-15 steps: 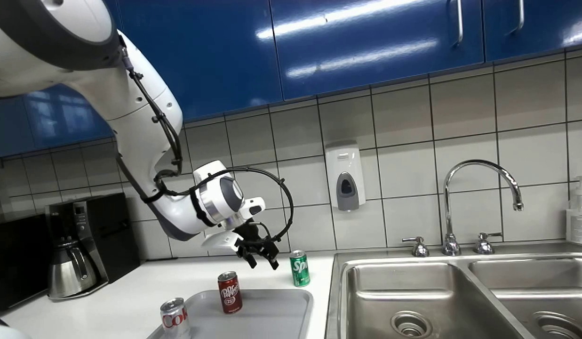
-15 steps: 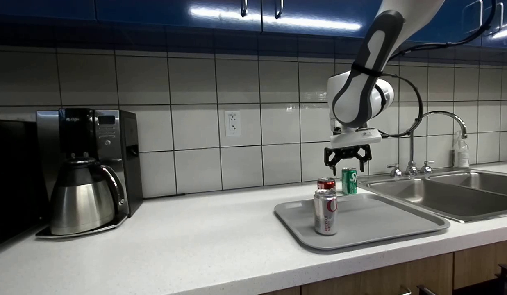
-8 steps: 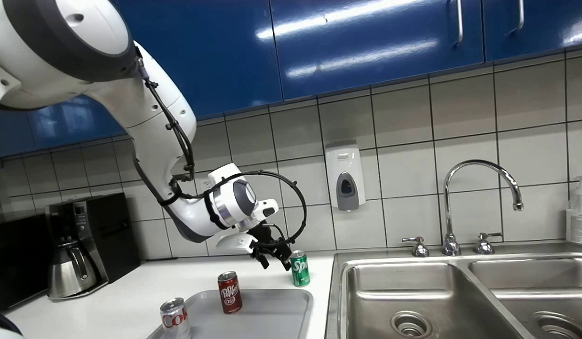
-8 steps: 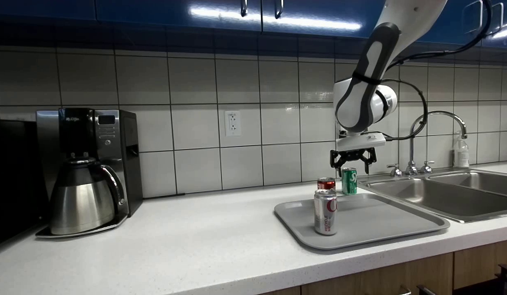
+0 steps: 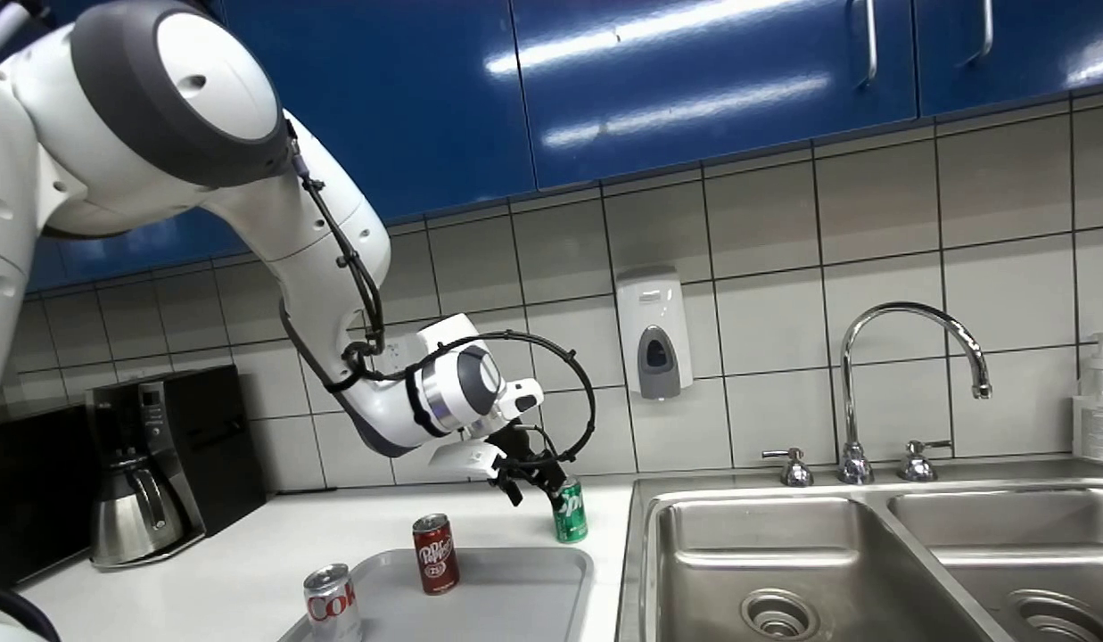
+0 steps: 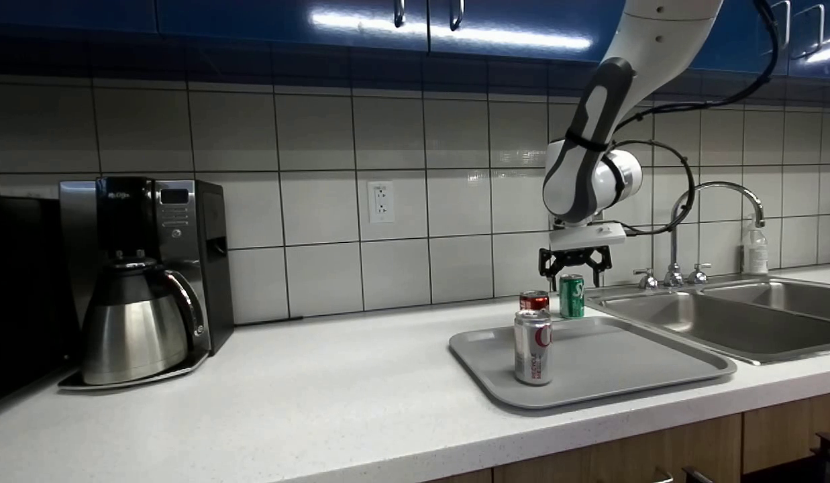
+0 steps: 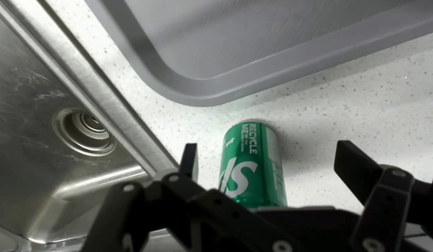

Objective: Put the cans on the grey tray

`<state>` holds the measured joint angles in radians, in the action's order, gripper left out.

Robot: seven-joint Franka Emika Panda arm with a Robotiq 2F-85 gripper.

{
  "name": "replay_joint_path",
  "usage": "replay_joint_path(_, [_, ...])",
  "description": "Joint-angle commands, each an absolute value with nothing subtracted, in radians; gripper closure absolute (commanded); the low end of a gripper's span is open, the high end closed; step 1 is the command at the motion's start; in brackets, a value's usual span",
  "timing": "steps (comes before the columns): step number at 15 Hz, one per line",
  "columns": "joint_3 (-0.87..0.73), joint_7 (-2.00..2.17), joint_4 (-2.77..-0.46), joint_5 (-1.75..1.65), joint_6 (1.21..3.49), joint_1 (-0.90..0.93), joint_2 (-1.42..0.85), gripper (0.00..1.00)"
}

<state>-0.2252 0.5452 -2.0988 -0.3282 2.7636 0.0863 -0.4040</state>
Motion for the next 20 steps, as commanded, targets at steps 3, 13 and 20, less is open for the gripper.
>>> replay_joint_path(3, [-0.225,0.450,-2.008,-0.249,2.774,0.073,-0.477,0.00])
replay_joint_path(13, [-0.228,0.382,-1.911,-0.185,2.781,0.058,-0.561,0.00])
replay_joint_path(20, [-0.227,0.351,-1.874,-0.160,2.782,0.045,-0.587,0.00])
